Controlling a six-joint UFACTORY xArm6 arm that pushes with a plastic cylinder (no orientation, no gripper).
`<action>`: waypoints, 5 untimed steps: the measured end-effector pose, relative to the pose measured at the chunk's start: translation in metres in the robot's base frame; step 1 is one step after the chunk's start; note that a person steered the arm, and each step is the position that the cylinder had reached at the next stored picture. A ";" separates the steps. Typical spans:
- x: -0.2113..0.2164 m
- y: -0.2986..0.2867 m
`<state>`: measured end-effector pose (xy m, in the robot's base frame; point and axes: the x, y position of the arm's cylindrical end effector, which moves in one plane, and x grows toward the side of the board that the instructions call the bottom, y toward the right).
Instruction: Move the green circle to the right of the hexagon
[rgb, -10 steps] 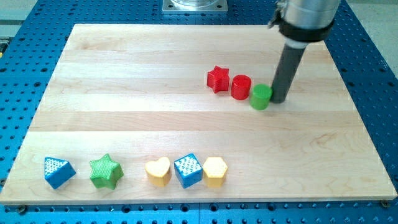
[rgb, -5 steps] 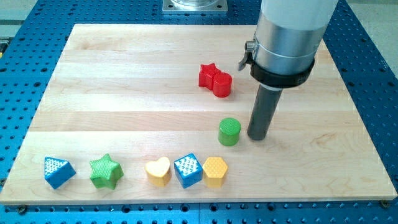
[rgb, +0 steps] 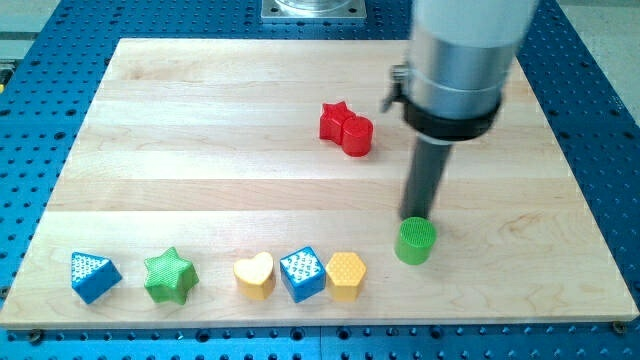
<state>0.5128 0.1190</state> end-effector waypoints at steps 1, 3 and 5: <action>0.019 -0.001; 0.057 -0.010; 0.064 -0.008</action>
